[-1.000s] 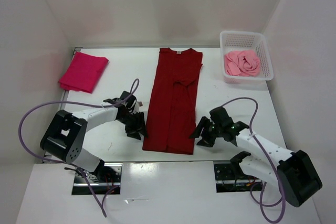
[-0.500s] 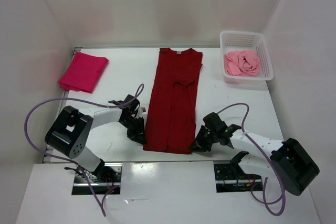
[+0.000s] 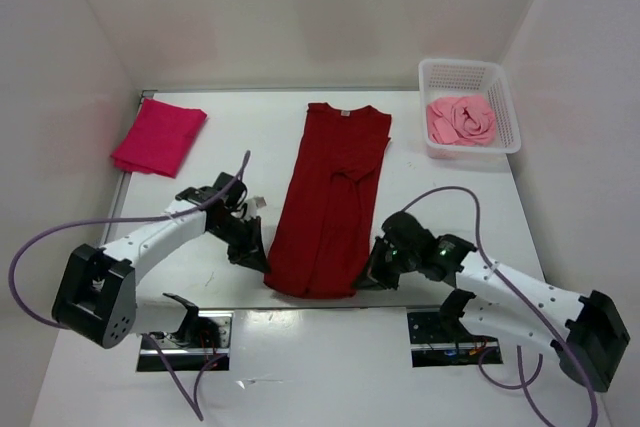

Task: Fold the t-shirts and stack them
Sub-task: Grab the bottom of the folded rectangular tshirt with both arms, then fold the folded rectangular tshirt in 1/3 of the way, then grab one side of the 2/3 rectangular tshirt with both arms, then fold the long partially folded tshirt into a neat square

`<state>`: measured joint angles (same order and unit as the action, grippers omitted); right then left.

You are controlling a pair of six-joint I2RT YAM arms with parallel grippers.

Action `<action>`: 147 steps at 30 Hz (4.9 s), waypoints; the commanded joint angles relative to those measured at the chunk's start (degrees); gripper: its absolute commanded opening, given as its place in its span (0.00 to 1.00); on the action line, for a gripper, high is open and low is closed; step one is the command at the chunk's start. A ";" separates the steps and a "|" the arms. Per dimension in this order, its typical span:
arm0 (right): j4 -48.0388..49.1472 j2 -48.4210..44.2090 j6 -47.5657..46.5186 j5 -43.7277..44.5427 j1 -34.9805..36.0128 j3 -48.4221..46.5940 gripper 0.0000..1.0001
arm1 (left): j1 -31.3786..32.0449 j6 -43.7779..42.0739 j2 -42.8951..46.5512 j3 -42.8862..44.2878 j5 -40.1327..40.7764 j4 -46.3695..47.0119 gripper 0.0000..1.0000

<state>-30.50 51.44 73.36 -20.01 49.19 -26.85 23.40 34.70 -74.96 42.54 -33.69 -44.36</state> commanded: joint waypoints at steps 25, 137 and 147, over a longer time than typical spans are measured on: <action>8.97 50.33 -38.38 3.57 -39.78 -43.44 0.00 | -9.60 9.85 -46.24 49.91 7.68 21.85 0.10; -4.07 0.00 -8.86 0.85 -12.02 -1.26 0.00 | -6.96 5.91 2.07 -0.18 8.56 5.21 0.00; -2.65 14.51 -31.66 -3.46 -37.01 -24.37 0.00 | -6.96 6.70 -9.36 29.76 8.56 6.72 0.00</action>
<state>-36.18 58.17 52.23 -22.15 19.84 -45.65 16.64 42.15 -76.09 66.04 -25.21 -42.26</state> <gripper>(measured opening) 0.006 0.007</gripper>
